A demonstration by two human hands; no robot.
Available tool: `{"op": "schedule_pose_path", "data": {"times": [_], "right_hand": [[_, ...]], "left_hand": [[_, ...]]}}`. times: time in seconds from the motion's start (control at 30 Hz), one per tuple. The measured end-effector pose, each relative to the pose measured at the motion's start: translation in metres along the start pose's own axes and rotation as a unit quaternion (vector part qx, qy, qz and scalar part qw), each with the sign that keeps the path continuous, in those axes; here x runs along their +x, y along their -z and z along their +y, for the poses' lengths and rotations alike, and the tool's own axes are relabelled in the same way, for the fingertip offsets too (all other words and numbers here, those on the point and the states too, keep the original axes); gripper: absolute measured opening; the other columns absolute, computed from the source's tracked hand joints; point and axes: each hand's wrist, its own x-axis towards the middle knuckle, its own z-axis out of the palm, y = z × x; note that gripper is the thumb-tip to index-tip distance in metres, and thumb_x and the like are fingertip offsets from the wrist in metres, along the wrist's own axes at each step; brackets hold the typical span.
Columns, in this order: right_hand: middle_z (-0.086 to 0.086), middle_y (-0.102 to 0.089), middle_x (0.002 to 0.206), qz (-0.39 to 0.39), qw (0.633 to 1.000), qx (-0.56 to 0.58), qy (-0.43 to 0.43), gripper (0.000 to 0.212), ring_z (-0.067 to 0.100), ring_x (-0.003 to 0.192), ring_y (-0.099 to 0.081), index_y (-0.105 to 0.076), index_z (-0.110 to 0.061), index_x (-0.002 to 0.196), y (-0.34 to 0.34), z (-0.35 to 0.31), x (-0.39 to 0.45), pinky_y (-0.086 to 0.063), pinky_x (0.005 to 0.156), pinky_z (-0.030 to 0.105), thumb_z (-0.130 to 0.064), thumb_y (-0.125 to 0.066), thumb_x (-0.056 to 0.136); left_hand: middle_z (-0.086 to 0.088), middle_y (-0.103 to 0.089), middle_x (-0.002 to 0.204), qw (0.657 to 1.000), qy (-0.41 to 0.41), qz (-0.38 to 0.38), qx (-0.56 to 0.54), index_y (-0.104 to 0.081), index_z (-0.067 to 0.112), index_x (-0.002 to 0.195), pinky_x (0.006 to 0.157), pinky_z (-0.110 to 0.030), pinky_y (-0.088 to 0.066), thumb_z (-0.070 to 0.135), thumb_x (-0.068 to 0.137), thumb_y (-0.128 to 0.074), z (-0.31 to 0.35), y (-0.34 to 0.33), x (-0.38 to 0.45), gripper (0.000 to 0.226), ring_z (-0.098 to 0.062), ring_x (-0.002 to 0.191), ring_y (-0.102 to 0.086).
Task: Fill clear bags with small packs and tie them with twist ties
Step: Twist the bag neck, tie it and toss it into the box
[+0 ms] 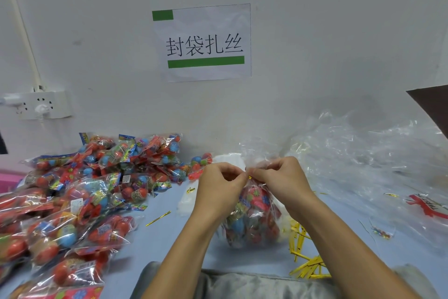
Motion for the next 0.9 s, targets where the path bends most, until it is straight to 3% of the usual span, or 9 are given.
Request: {"op": "schedule_pose_path", "data": {"times": [0.13, 0.23, 0.3, 0.4, 0.57, 0.63, 0.77, 0.83, 0.9], "right_hand": [[0.014, -0.072, 0.067, -0.019, 0.999, -0.023, 0.014, 0.018, 0.014, 0.058, -0.065, -0.076, -0.005, 0.065, 0.001, -0.001, 0.001, -0.052, 0.061, 0.030, -0.007, -0.077, 0.084], [0.023, -0.067, 0.068, -0.036, 0.997, -0.061, 0.036, 0.019, 0.017, 0.057, -0.056, -0.073, 0.001, 0.067, 0.001, -0.001, 0.000, -0.045, 0.057, 0.031, -0.007, -0.075, 0.084], [0.016, -0.058, 0.056, -0.037, 0.994, -0.089, 0.054, 0.024, 0.014, 0.053, -0.046, -0.068, 0.003, 0.064, 0.001, -0.001, 0.000, -0.038, 0.051, 0.026, -0.006, -0.074, 0.085], [0.000, -0.047, 0.049, -0.024, 0.989, -0.124, 0.076, 0.027, 0.011, 0.045, -0.034, -0.062, 0.003, 0.061, 0.000, -0.001, 0.001, -0.028, 0.042, 0.021, -0.005, -0.073, 0.084], [-0.003, -0.049, 0.052, -0.022, 0.984, -0.150, 0.095, 0.014, 0.011, 0.048, -0.037, -0.066, 0.001, 0.069, 0.003, 0.000, 0.003, -0.033, 0.049, 0.027, -0.001, -0.070, 0.083], [0.001, -0.052, 0.055, -0.025, 0.986, -0.141, 0.088, 0.013, 0.013, 0.052, -0.040, -0.066, 0.001, 0.070, 0.003, 0.000, 0.002, -0.035, 0.051, 0.030, -0.001, -0.069, 0.082], [0.004, -0.059, 0.054, -0.033, 0.990, -0.112, 0.074, 0.022, 0.011, 0.051, -0.045, -0.068, -0.005, 0.062, 0.005, -0.001, 0.002, -0.039, 0.051, 0.028, -0.004, -0.074, 0.083], [-0.006, -0.051, 0.047, -0.037, 0.989, -0.119, 0.076, 0.030, 0.009, 0.046, -0.039, -0.062, -0.009, 0.054, 0.005, -0.002, 0.001, -0.034, 0.046, 0.023, -0.002, -0.073, 0.082], [-0.007, -0.044, 0.047, -0.041, 0.986, -0.141, 0.084, 0.031, 0.011, 0.047, -0.034, -0.055, -0.007, 0.053, 0.005, -0.003, 0.001, -0.030, 0.046, 0.025, 0.001, -0.069, 0.080]], "left_hand": [[0.010, -0.068, 0.070, 0.991, -0.042, 0.026, 0.127, -0.070, 0.022, 0.068, 0.062, -0.016, -0.046, 0.017, 0.087, -0.072, 0.004, 0.001, 0.000, 0.020, -0.005, 0.071, -0.062], [0.006, -0.068, 0.080, 0.973, -0.087, 0.043, 0.211, -0.067, 0.022, 0.071, 0.078, -0.032, -0.050, 0.018, 0.088, -0.070, 0.006, 0.002, -0.001, 0.017, -0.016, 0.089, -0.060], [0.004, -0.065, 0.086, 0.956, -0.115, 0.044, 0.265, -0.061, 0.023, 0.074, 0.084, -0.039, -0.047, 0.016, 0.089, -0.066, 0.006, 0.002, -0.003, 0.017, -0.020, 0.097, -0.054], [0.004, -0.058, 0.091, 0.925, -0.164, 0.054, 0.338, -0.050, 0.024, 0.078, 0.080, -0.033, -0.037, 0.013, 0.090, -0.061, 0.005, 0.002, -0.003, 0.019, -0.020, 0.097, -0.046], [0.003, -0.052, 0.095, 0.873, -0.243, 0.019, 0.422, -0.042, 0.022, 0.083, 0.073, -0.027, -0.024, 0.008, 0.088, -0.058, 0.003, 0.005, -0.001, 0.022, -0.019, 0.094, -0.046], [0.003, -0.054, 0.092, 0.892, -0.239, 0.005, 0.384, -0.045, 0.020, 0.082, 0.072, -0.026, -0.030, 0.008, 0.088, -0.059, 0.002, 0.007, 0.000, 0.019, -0.018, 0.090, -0.048], [0.006, -0.061, 0.081, 0.959, -0.143, -0.023, 0.244, -0.060, 0.020, 0.079, 0.063, -0.018, -0.041, 0.015, 0.089, -0.063, 0.002, 0.008, 0.002, 0.011, -0.010, 0.073, -0.053], [0.007, -0.060, 0.079, 0.961, -0.129, -0.037, 0.241, -0.062, 0.021, 0.079, 0.059, -0.015, -0.041, 0.016, 0.088, -0.064, 0.004, 0.010, 0.000, 0.010, -0.008, 0.069, -0.053], [0.005, -0.059, 0.084, 0.945, -0.157, -0.041, 0.283, -0.062, 0.018, 0.083, 0.065, -0.023, -0.046, 0.018, 0.089, -0.063, 0.007, 0.011, -0.002, 0.006, -0.010, 0.074, -0.053]]}}
